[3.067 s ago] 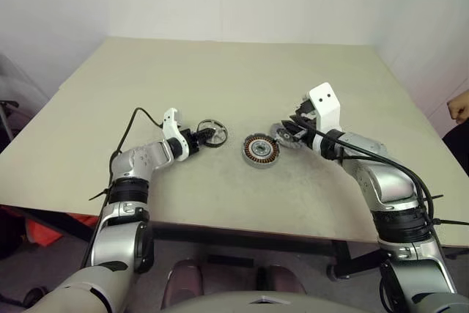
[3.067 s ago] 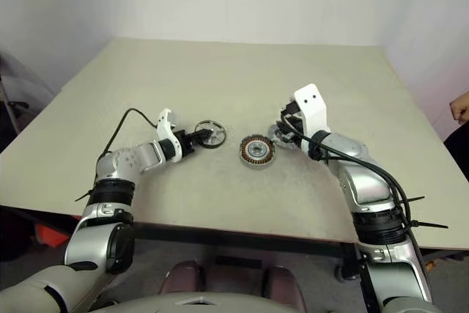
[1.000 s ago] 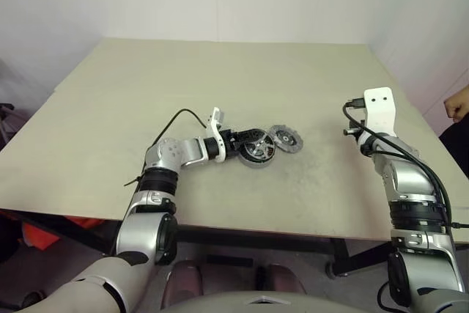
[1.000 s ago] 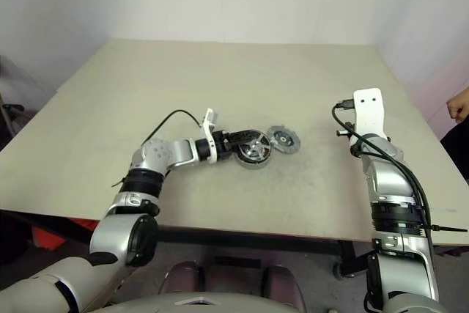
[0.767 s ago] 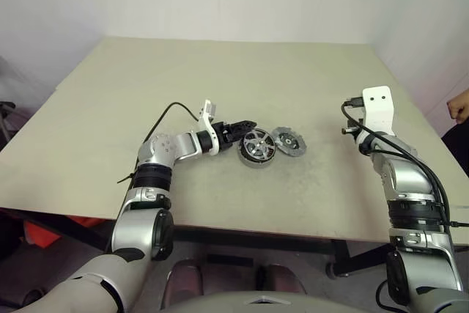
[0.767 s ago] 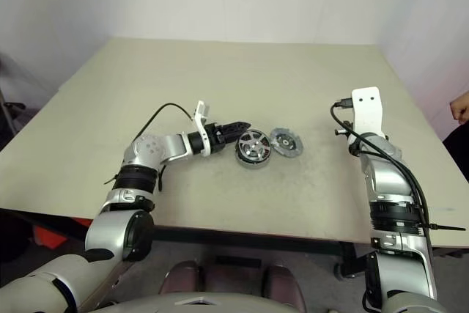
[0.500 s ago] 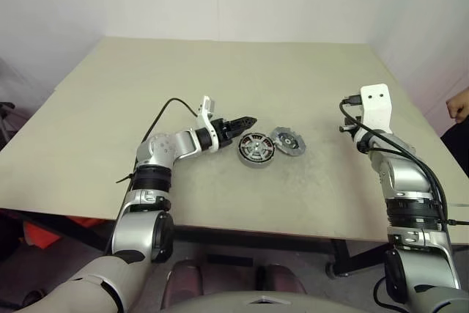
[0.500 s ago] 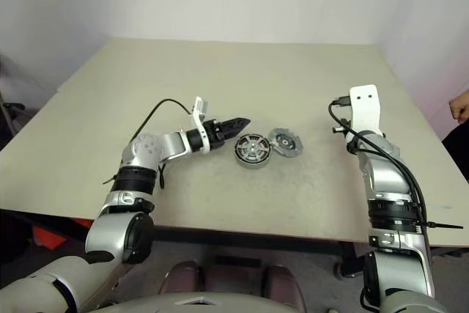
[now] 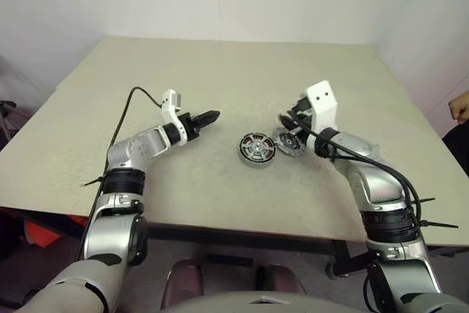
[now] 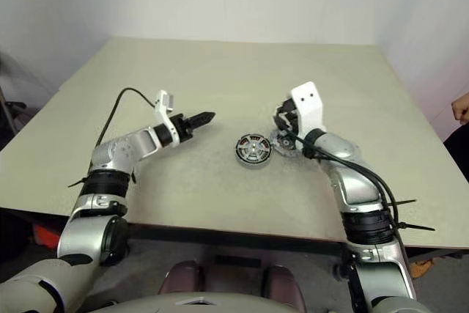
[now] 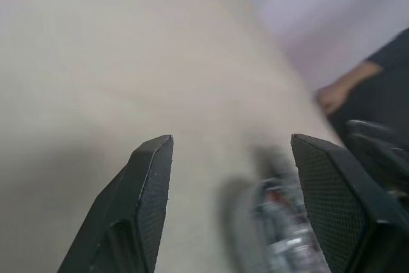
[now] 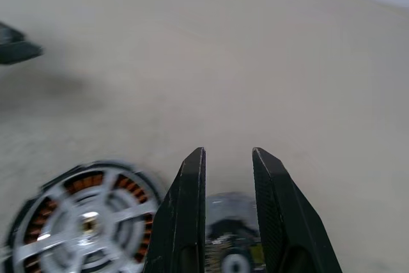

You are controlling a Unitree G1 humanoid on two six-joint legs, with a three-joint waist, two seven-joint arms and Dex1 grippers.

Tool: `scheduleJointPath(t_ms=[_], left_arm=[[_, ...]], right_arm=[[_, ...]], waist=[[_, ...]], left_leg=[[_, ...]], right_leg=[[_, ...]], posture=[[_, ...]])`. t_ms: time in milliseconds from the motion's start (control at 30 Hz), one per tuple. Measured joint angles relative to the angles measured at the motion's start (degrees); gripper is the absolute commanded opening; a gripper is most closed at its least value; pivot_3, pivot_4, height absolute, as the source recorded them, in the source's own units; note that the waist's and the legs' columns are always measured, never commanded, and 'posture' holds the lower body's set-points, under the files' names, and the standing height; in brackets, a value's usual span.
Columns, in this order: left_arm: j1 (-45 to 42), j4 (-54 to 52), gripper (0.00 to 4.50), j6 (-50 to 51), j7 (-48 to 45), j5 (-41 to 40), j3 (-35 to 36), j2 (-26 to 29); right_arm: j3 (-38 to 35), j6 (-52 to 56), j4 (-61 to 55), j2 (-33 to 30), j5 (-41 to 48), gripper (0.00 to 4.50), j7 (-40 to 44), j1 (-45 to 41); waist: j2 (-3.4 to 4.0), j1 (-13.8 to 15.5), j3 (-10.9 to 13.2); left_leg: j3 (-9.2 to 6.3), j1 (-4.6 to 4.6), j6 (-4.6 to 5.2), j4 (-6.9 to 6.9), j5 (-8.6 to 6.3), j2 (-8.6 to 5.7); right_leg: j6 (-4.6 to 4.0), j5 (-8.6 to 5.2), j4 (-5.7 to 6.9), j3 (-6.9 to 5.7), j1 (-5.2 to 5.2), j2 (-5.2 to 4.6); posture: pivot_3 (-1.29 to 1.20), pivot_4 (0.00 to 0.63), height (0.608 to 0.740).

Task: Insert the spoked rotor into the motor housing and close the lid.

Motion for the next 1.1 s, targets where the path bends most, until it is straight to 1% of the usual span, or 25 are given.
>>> scheduleJointPath(t_ms=[100, 333, 467, 633, 833, 967, 1100], left_arm=[[0.15, 0.01, 3.10, -1.96, -1.08, 1.43, -0.31, 1.32], [0.53, 0.15, 3.10, -3.08, -1.13, 2.56, -0.31, 1.51], [1.79, 0.16, 3.10, -3.13, -0.92, 3.06, -0.48, 1.24], [1.87, 0.20, 3.10, -3.43, -0.29, 3.61, -0.42, 1.23], [1.85, 1.52, 3.10, -4.37, 0.05, 4.06, -0.32, 1.20], [1.81, 2.49, 3.10, -4.54, 0.12, 4.33, -0.32, 1.09], [1.51, 2.82, 3.10, -4.57, 0.22, 4.75, -0.31, 0.90]], right_arm=[[2.67, 1.26, -0.50, 0.62, 0.02, 1.28, 0.80, 0.68], [4.73, 2.41, -1.25, 2.10, -0.05, 1.28, 1.01, 1.51], [5.40, 2.21, 1.41, 2.97, -0.76, 1.28, 0.43, 3.50], [5.89, 0.85, 1.94, 3.14, -1.42, 1.28, -0.07, 3.88], [5.33, 2.21, 1.80, 1.62, -1.10, 1.28, 0.96, 3.39], [5.30, 4.09, -0.82, 0.40, -0.67, 1.28, 2.23, 3.03], [6.77, 5.93, -4.74, 1.67, 0.15, 1.28, 2.93, 2.82]], waist=[[0.00, -0.07, 0.00], [0.00, -0.09, 0.01], [-0.03, -0.04, 0.02], [-0.05, -0.11, 0.00], [-0.06, -0.04, 0.00], [-0.05, -0.09, 0.01], [-0.06, -0.16, 0.01]], left_leg=[[0.00, -0.01, -0.01, 0.00, 0.00, 0.00], [0.00, 0.00, -0.03, -0.01, 0.01, 0.00], [0.00, -0.03, -0.04, -0.01, 0.02, 0.00], [0.00, 0.09, -0.06, -0.01, 0.03, 0.00], [0.00, 0.06, -0.08, 0.00, 0.04, -0.02], [0.00, 0.00, -0.08, -0.04, 0.04, 0.02], [0.00, 0.03, -0.09, -0.11, 0.05, 0.03]], right_leg=[[0.00, 0.00, 0.01, 0.00, -0.02, 0.00], [0.00, 0.00, 0.02, 0.00, -0.03, 0.00], [0.00, 0.00, 0.02, 0.00, -0.05, 0.00], [0.00, 0.00, 0.05, 0.03, 0.06, 0.00], [0.00, 0.00, 0.05, 0.04, 0.04, 0.00], [0.00, 0.00, 0.06, 0.01, -0.06, 0.02], [-0.01, 0.00, 0.05, 0.01, -0.06, 0.04]], posture=[[0.00, 0.000, 0.740], [0.00, 0.000, 0.740], [0.00, 0.000, 0.740], [0.00, 0.000, 0.740], [0.00, 0.000, 0.740], [0.00, 0.000, 0.740], [0.00, 0.000, 0.740]])
